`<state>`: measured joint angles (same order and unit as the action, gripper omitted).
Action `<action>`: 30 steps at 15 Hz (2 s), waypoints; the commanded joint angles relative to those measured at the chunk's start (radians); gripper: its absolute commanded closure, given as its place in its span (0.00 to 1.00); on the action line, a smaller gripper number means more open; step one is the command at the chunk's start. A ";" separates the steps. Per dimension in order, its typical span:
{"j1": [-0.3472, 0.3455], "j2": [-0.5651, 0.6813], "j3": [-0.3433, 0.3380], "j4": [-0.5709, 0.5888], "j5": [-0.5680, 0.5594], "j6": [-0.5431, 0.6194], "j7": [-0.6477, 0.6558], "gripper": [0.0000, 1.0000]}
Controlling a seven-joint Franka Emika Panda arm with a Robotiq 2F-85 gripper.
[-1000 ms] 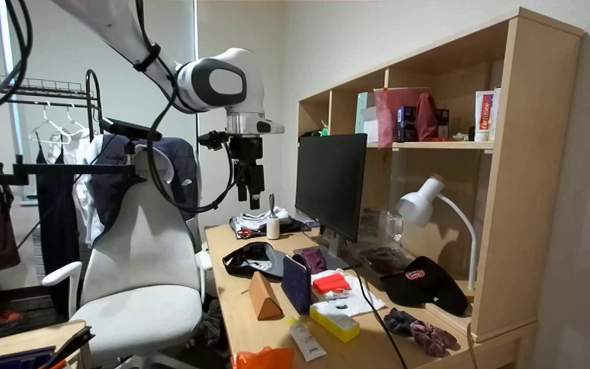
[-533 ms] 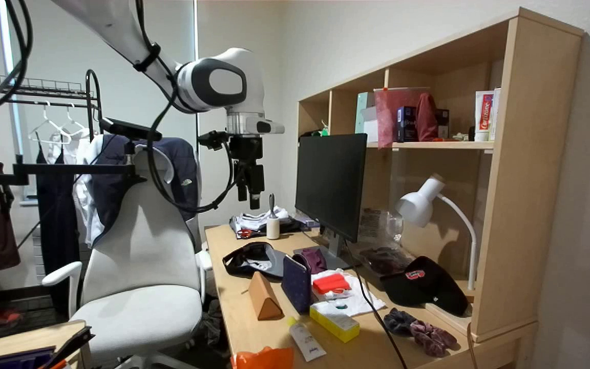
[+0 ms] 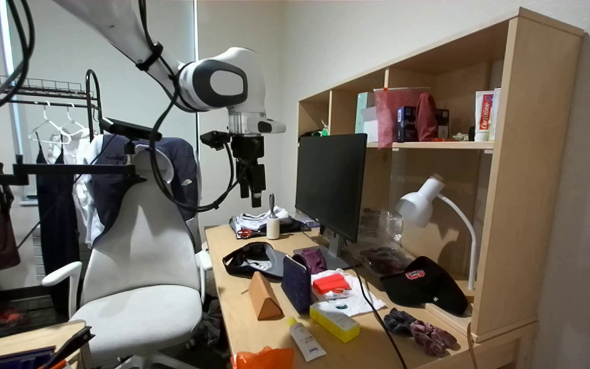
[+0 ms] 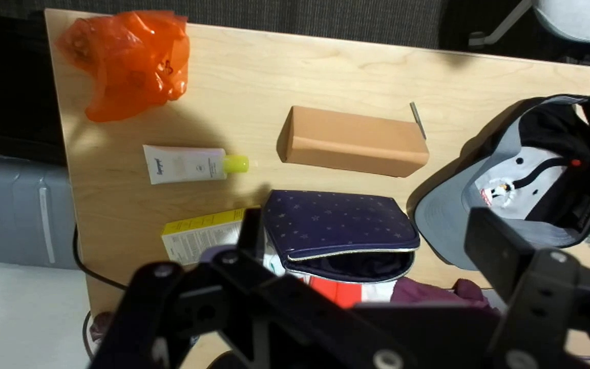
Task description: Put the white and yellow tube inside the dark blue bag
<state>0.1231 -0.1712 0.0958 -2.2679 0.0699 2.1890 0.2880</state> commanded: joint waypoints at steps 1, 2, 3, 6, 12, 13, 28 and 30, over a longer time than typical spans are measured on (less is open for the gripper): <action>-0.021 0.043 0.006 0.023 -0.017 0.010 -0.013 0.00; -0.021 0.057 -0.001 0.027 -0.007 0.015 -0.042 0.00; -0.026 0.089 -0.010 0.034 -0.014 0.030 -0.071 0.00; -0.037 0.172 -0.034 0.049 -0.009 0.071 -0.167 0.00; -0.063 0.334 -0.051 0.109 -0.017 0.115 -0.426 0.00; -0.065 0.345 -0.047 0.118 -0.013 0.107 -0.452 0.00; -0.130 0.658 -0.018 0.448 -0.023 -0.081 -0.855 0.00; -0.154 0.717 -0.002 0.512 -0.034 -0.111 -0.942 0.00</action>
<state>0.0177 0.4421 0.0548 -1.8854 0.0590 2.1460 -0.5308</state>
